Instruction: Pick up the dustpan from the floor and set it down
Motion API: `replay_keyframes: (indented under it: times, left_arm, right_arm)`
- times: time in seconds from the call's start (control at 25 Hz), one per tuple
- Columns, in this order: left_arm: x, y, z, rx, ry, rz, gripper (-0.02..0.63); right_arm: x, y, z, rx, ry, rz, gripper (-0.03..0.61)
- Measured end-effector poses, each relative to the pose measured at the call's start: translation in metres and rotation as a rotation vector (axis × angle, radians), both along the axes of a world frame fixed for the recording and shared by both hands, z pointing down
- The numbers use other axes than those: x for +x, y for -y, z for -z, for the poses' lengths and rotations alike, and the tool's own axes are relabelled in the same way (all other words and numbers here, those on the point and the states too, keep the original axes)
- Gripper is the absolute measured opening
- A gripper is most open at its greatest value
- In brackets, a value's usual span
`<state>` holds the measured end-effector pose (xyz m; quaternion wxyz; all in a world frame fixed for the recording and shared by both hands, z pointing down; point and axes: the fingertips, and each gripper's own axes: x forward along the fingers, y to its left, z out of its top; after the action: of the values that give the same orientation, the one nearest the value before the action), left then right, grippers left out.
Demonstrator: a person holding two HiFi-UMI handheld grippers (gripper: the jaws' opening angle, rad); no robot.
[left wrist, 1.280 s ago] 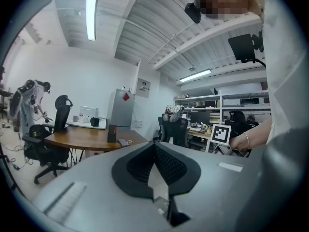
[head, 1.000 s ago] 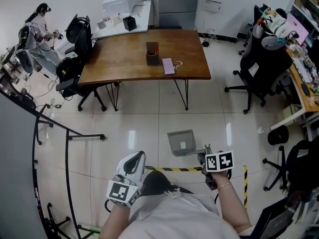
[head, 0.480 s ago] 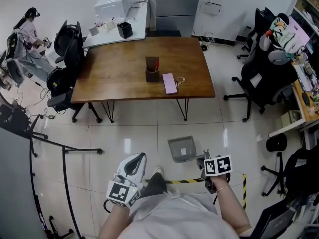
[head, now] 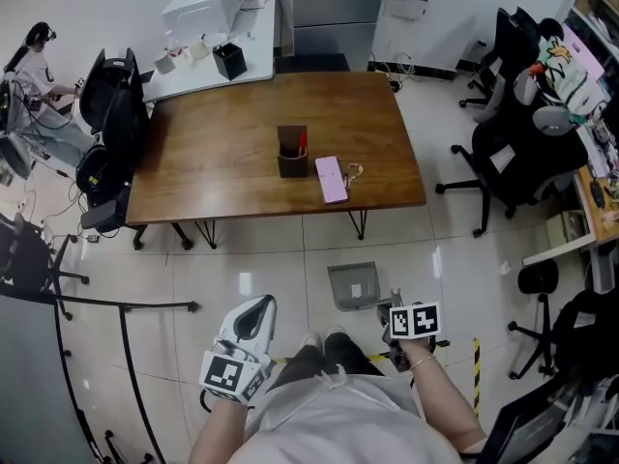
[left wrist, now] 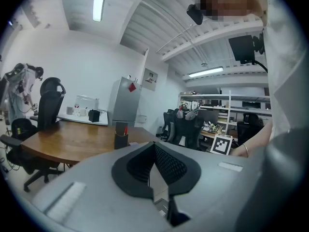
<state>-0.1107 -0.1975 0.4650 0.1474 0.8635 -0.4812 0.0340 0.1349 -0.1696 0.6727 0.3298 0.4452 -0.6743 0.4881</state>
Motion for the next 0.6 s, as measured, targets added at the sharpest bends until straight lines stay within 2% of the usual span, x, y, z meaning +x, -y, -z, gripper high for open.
replay_keyframes:
  times: [0.32, 0.44, 0.6]
  left_arm:
    - [0.0, 0.025, -0.068, -0.036, 0.011, 0.034, 0.014]
    - [-0.004, 0.03, -0.105, -0.054, 0.009, 0.049, 0.015]
    - [-0.006, 0.033, -0.127, -0.074, 0.018, 0.068, 0.015]
  right_arm:
    - [-0.009, 0.062, -0.088, -0.013, 0.002, 0.02, 0.002]
    - [-0.012, 0.083, -0.126, -0.011, 0.012, 0.009, 0.002]
    - [-0.016, 0.094, -0.151, -0.003, 0.043, -0.024, 0.002]
